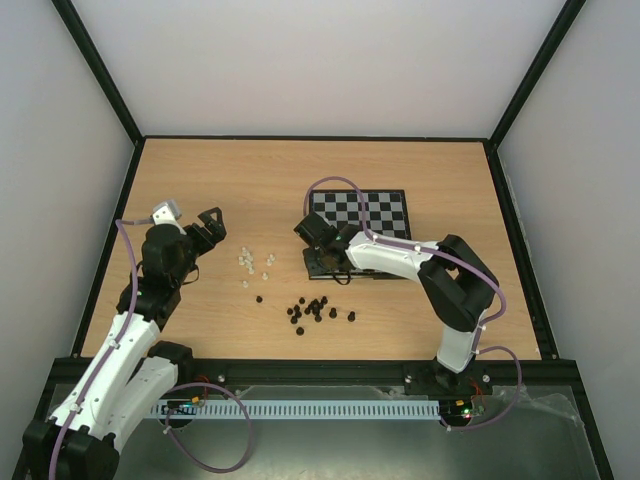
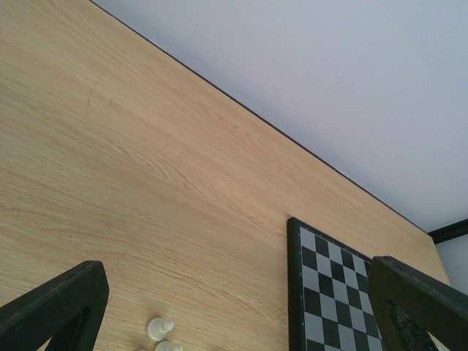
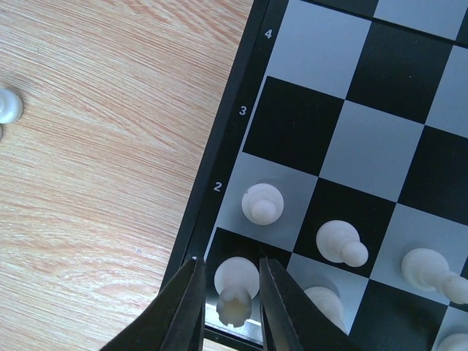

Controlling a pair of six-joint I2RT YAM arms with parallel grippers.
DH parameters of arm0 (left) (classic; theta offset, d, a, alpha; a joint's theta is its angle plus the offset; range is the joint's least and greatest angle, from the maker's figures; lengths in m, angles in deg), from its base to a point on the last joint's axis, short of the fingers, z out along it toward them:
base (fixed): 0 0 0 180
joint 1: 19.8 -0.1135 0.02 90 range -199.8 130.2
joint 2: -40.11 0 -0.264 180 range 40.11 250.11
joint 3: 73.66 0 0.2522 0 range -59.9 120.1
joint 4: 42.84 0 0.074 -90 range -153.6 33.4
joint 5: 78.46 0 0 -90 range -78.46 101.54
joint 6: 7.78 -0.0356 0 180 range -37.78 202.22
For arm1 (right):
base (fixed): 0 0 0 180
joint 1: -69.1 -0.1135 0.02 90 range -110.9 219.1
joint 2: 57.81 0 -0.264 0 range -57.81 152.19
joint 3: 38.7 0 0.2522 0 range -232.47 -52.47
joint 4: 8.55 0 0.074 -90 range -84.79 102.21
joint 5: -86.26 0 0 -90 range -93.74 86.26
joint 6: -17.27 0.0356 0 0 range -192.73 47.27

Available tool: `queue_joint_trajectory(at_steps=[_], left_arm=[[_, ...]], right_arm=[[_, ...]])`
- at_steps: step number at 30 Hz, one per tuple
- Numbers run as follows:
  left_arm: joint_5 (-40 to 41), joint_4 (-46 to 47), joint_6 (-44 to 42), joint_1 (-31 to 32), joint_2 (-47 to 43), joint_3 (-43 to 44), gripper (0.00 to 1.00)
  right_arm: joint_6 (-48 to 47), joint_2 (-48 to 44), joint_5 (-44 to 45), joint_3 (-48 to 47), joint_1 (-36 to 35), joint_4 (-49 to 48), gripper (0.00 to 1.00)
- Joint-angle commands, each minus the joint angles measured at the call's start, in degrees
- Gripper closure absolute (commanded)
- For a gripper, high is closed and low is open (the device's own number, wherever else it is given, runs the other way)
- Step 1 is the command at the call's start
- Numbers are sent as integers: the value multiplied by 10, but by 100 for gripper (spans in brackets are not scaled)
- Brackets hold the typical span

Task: Set up the chess pieces on the board
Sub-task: Place the chess piece on the chessboard.

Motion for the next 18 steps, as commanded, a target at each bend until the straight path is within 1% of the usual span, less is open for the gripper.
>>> queue_joint_trajectory(at_steps=[1,4,6,8,12,13,14,16,17,18], left_arm=[[3,-3,-4,0,-7,-1,1],[2,-2,-4,-1,-6,-3,1],[2,-2,-4,0,-6,-3,0],[2,-2,-4,0,-5,-2,0],[1,-1,-4,0,-5,-2,1],[1,-1,-4,0,-5,-3,1],[1,-1,-4,0,-5,-3,0],[0,-2,-4,0,-5,-3,0],[1,-2,-4,0,-4,-3,1],[1,-3,-4,0,-5,-2,0]], right_arm=[[2,-12,0,-2,2,10,77],[2,-35,-1,-4,2,13,77],[1,-57,-5,-8,1,17,70],[1,-73,-11,-14,0,21,62],[-3,-86,-30,-36,-8,25,35],[-6,-81,-39,-45,-11,24,30],[-10,-74,-47,-56,-15,24,28],[-15,-50,-65,-82,-20,25,26],[-17,-36,-72,-97,-22,26,28],[-19,-19,-81,-113,-23,28,32]])
